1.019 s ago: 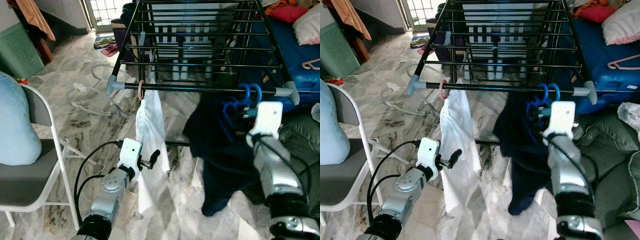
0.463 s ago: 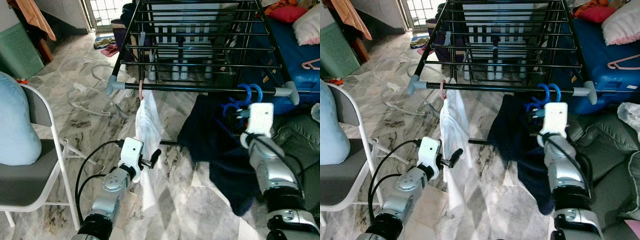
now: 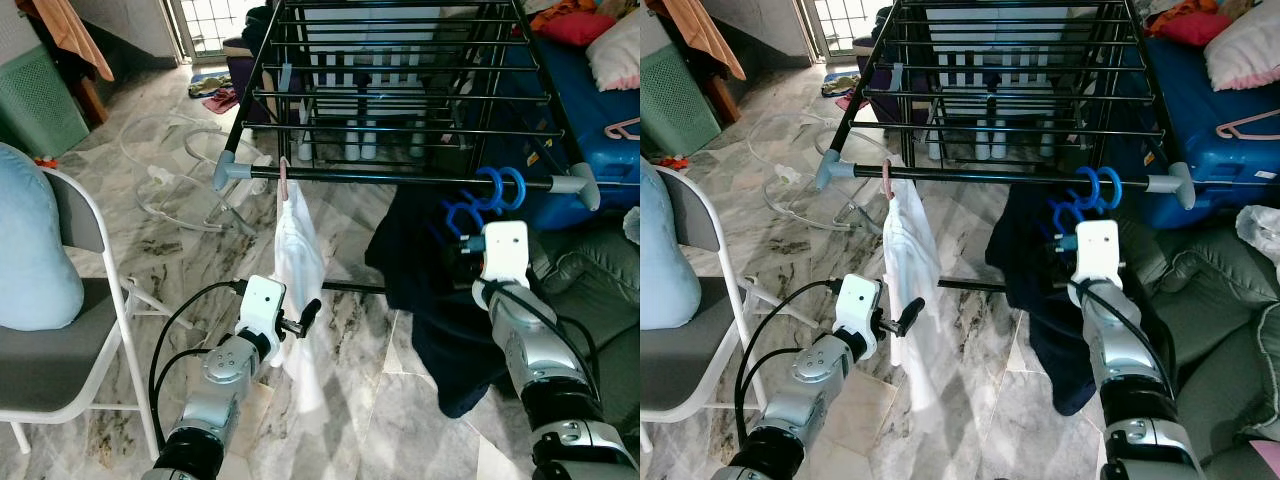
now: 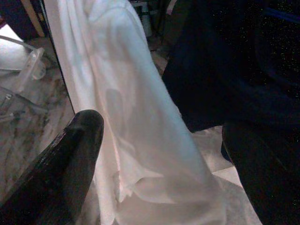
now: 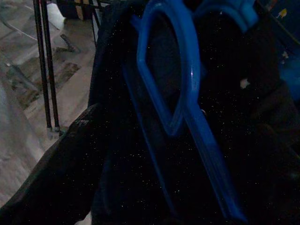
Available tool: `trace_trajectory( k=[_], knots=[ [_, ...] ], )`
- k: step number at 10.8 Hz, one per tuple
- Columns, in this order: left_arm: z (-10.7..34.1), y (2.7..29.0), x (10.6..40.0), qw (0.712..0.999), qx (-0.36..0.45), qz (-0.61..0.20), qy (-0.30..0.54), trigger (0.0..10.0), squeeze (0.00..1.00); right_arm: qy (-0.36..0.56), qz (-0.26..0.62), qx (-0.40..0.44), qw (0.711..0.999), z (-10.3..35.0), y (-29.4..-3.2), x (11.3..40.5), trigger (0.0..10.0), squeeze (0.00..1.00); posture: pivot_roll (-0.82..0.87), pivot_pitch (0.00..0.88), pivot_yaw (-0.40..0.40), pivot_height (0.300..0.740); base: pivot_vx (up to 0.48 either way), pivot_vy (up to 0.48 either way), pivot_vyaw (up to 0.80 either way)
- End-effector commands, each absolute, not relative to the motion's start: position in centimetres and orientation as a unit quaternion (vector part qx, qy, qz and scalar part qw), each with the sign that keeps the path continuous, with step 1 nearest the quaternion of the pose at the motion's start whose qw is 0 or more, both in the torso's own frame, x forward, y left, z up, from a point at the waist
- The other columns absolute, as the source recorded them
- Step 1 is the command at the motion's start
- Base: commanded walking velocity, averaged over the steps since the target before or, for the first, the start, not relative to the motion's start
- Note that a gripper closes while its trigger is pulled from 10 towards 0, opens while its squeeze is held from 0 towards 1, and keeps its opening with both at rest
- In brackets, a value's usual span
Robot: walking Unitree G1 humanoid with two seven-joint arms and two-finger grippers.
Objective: Hang hanger
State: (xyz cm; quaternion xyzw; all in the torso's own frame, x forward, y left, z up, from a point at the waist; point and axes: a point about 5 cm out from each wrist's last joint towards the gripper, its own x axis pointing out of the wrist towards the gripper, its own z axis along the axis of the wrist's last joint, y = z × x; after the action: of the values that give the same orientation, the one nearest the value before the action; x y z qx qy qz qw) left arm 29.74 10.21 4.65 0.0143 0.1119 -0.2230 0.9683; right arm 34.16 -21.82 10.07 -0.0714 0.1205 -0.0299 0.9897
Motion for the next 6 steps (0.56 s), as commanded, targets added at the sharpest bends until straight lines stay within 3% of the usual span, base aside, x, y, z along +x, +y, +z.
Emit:
trace_trajectory(
  k=[1,5,6],
  knots=[
    [4.0,10.5,29.4,0.966,0.022,-0.224,0.127,10.0,0.0,0.124,-0.027,-0.08,0.989,10.0,-21.9,34.4,10.0,0.0,-0.22,0.052,0.077,0.74,0.0,0.0,0.0],
    [4.0,10.8,29.4,0.965,0.026,-0.225,0.129,10.0,0.0,0.107,-0.011,-0.08,0.991,11.5,-21.4,36.4,10.0,0.0,-0.2,0.05,0.08,0.74,0.0,0.0,0.0],
    [3.9,10.9,29.3,0.966,0.026,-0.224,0.13,10.0,0.0,0.104,-0.002,-0.079,0.991,11.8,-21.3,36.7,3.6,0.0,-0.2,0.052,0.077,0.74,0.0,0.0,0.0]
  ],
)
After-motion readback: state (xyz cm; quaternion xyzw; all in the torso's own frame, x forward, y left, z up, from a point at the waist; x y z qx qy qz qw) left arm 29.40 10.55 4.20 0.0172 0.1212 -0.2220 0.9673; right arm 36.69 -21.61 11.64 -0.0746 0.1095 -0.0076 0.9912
